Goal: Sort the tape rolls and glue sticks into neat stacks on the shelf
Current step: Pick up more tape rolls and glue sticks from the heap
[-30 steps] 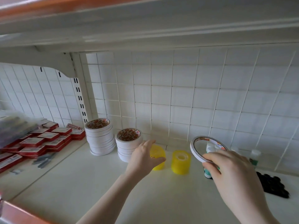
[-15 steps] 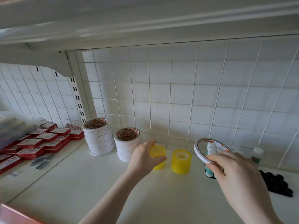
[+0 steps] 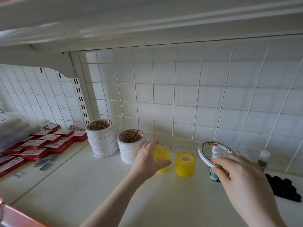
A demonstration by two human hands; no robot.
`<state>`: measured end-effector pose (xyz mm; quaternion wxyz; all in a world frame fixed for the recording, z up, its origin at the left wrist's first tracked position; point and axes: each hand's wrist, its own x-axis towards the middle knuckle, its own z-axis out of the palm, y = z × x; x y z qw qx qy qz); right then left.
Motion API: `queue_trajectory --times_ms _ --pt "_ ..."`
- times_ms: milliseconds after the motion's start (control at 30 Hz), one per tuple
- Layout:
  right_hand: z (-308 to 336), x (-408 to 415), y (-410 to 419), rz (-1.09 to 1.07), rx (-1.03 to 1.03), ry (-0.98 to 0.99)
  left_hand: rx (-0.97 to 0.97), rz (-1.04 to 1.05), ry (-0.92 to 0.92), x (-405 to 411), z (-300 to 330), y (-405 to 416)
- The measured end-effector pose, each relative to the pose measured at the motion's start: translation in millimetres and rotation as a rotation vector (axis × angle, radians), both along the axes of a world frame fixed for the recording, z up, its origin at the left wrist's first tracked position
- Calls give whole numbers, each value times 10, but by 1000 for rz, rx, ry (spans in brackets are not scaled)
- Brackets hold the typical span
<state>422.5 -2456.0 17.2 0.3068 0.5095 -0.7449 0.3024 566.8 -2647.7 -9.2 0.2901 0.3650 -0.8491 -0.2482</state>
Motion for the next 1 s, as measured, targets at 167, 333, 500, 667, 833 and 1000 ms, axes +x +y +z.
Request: queue_trajectory --times_ms 167,333,500,667,833,1000 --pt "38 35 -53 26 31 -4 -184 -3 -46 155 139 168" --pt "111 121 -186 73 46 62 -370 50 -4 562 190 306" --pt "204 308 -497 160 67 101 -464 169 -55 1053 32 162" --pt "341 620 -954 276 135 79 -448 323 -151 1478 -150 16" --pt "444 877 -1426 373 203 15 -351 478 -233 1777 -299 -80" --pt "472 1004 -1744 449 278 -76 -306 551 -207 1804 -326 -132"
